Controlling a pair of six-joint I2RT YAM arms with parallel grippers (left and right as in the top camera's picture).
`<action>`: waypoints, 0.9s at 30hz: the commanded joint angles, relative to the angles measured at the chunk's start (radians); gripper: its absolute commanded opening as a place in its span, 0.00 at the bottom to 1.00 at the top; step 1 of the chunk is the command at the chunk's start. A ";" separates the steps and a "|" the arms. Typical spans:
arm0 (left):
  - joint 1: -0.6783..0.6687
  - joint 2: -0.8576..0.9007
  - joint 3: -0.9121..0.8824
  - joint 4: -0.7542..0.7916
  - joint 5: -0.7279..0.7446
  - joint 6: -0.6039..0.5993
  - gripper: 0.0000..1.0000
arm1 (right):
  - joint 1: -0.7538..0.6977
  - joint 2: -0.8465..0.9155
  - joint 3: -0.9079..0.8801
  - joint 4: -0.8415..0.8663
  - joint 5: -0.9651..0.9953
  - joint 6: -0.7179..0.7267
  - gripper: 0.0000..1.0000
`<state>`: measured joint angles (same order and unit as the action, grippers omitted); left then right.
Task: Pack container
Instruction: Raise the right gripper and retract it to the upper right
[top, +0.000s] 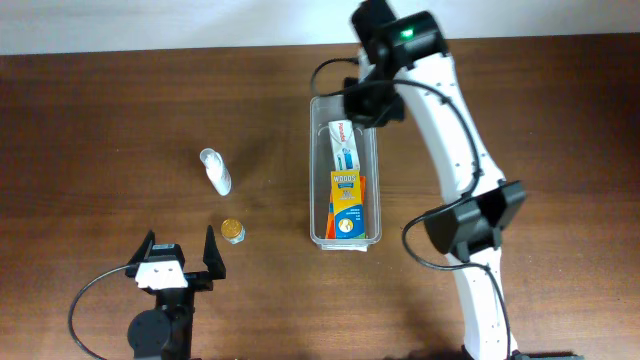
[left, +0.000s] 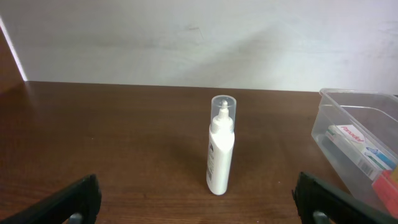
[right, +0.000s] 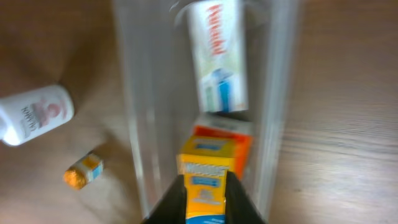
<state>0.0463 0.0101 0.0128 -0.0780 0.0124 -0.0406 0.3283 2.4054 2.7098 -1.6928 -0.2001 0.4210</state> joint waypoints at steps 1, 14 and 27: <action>0.004 -0.005 -0.004 -0.002 0.014 0.019 0.99 | -0.111 -0.072 0.027 -0.006 0.064 0.014 0.25; 0.004 -0.005 -0.004 -0.002 0.014 0.019 0.99 | -0.420 -0.074 0.026 -0.002 0.257 -0.005 0.94; 0.004 -0.005 -0.004 -0.002 0.014 0.019 0.99 | -0.538 -0.064 0.024 0.034 0.452 -0.003 0.99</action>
<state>0.0463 0.0101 0.0128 -0.0780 0.0120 -0.0406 -0.1875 2.3699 2.7136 -1.6684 0.1986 0.4156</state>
